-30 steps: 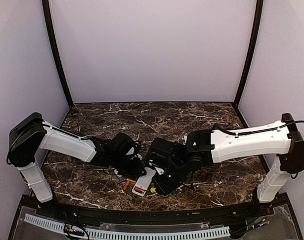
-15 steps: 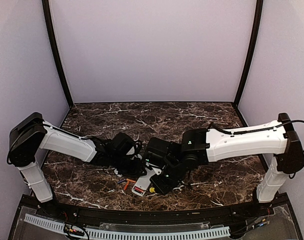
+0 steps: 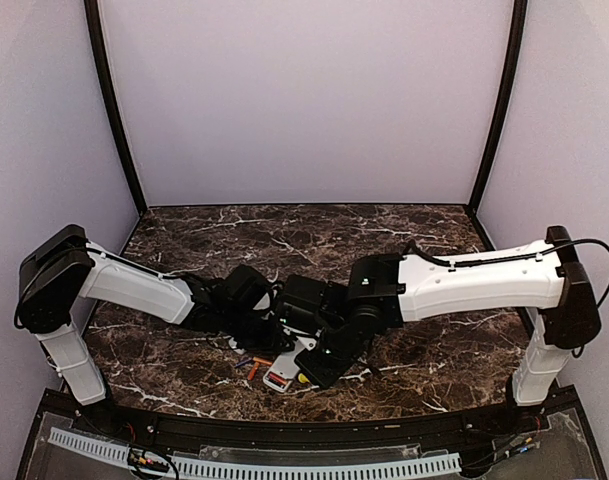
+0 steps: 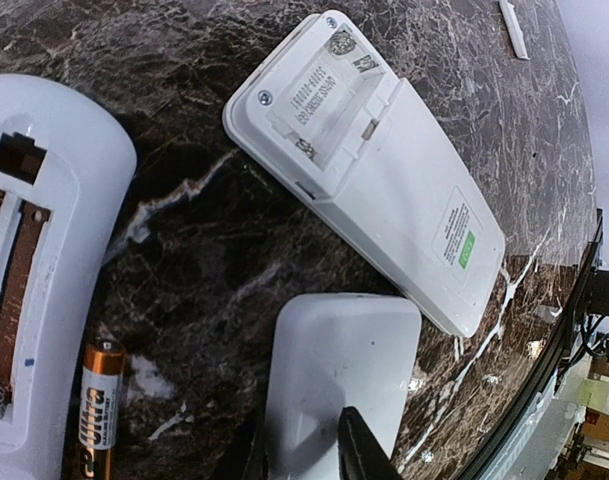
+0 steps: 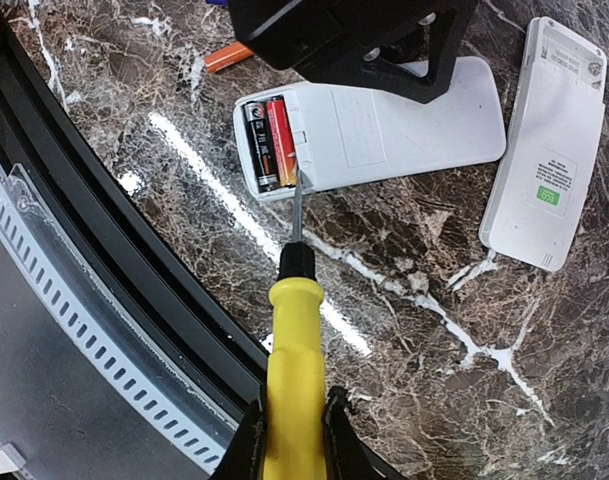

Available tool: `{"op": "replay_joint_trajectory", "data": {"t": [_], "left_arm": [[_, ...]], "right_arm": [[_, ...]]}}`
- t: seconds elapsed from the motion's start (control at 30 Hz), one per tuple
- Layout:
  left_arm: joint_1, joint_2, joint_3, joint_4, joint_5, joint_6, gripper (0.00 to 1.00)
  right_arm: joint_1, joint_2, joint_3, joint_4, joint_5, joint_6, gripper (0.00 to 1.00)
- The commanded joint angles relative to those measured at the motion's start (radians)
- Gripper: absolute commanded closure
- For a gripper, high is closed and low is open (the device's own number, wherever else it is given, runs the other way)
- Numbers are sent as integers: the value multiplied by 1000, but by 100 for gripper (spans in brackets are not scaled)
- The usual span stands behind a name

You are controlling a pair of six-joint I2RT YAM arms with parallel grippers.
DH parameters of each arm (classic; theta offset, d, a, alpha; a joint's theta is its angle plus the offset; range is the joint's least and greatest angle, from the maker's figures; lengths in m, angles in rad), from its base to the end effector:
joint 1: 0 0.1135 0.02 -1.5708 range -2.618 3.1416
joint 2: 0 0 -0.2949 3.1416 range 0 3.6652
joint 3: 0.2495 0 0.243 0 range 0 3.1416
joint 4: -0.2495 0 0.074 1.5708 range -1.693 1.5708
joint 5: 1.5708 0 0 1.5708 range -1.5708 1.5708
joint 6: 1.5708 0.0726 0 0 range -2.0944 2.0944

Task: Unload the batteries from the remote control
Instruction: Remove the battery from the remote control without the battery cover.

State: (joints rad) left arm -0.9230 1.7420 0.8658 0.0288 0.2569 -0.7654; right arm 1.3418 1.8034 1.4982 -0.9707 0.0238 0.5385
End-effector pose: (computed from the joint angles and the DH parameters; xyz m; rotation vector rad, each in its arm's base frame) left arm 0.2040 -0.3002 0.1535 0.3408 2.6559 -0.9858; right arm 0.0864 0.3631 0.2467 -1.1408 2.6992 0.3310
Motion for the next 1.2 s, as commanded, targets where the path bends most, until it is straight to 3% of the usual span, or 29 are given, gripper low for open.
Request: {"op": "replay_joint_trajectory", "data": {"t": [0.0, 0.5, 1.17], "left_arm": [[-9, 24, 6, -49, 40, 21, 76], [-10, 30, -3, -39, 56, 21, 77], [-18, 32, -34, 3, 67, 5, 78]], "right_arm": [[-2, 39, 41, -77, 86, -42, 100], [-11, 119, 69, -79, 17, -79, 100], [-207, -15, -284, 352, -323, 53, 100]]}}
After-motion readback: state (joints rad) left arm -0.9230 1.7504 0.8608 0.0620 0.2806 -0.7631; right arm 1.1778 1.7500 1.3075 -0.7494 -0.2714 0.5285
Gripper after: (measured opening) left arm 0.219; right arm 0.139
